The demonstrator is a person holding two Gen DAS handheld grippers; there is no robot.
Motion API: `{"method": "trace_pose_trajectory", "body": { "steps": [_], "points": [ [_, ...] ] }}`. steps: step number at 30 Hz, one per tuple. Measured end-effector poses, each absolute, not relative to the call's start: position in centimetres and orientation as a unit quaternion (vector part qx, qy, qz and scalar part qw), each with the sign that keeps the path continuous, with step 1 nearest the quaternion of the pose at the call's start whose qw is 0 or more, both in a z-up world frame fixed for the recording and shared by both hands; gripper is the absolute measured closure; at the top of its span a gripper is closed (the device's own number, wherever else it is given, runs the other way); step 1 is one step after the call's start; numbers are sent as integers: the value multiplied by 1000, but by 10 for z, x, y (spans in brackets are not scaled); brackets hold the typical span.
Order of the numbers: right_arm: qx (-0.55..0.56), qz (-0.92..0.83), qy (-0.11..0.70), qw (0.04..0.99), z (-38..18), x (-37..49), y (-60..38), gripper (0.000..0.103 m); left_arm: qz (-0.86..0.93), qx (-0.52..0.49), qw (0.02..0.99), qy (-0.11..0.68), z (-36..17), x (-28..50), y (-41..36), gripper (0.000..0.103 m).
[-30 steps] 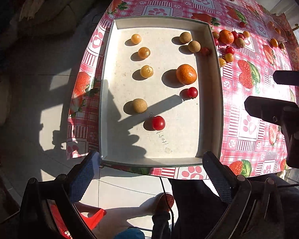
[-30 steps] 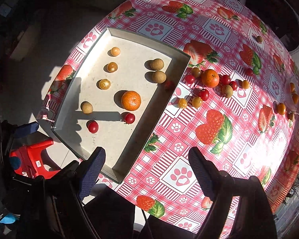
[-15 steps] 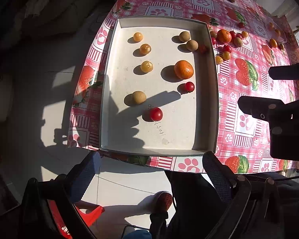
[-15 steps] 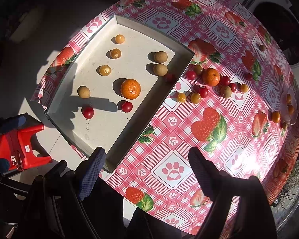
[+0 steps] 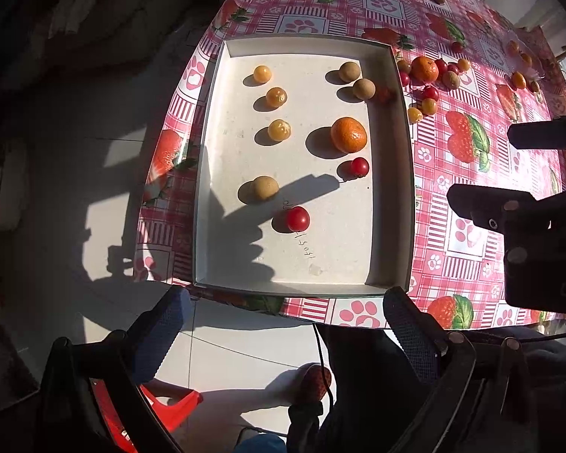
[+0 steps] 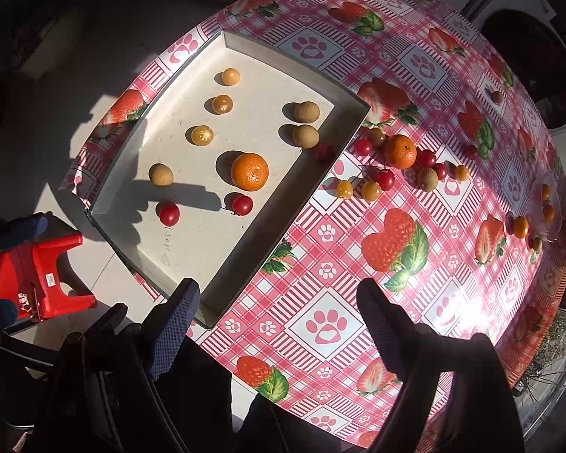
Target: Organize fruits
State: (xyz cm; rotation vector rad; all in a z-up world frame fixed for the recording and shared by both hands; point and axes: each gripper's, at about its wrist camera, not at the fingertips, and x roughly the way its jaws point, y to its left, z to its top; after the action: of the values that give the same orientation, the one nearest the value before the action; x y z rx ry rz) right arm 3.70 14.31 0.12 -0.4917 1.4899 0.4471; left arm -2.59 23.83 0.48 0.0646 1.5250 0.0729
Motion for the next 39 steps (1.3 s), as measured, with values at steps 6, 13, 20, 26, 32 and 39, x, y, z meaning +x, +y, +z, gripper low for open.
{"method": "trace_pose_trajectory", "body": {
  "steps": [6,13,20,26,32,39],
  "points": [
    [-220,200,663,687,2,36,144,15,34,34,723,689,6,-26,236,0],
    [-220,200,663,687,2,37,144,15,33,40,722,690,6,-26,235,0],
    [-220,200,664,687,2,36,144,15,33,40,722,690,7,-27,235,0],
    [-220,200,663,687,3,36,145,15,32,40,722,690,7,-27,233,0],
    [-218,198,664,687,2,36,146,15,29,38,719,693,6,-27,234,0],
    [-218,200,665,686,1,36,146,15,26,36,723,690,7,-26,235,0]
  ]
}}
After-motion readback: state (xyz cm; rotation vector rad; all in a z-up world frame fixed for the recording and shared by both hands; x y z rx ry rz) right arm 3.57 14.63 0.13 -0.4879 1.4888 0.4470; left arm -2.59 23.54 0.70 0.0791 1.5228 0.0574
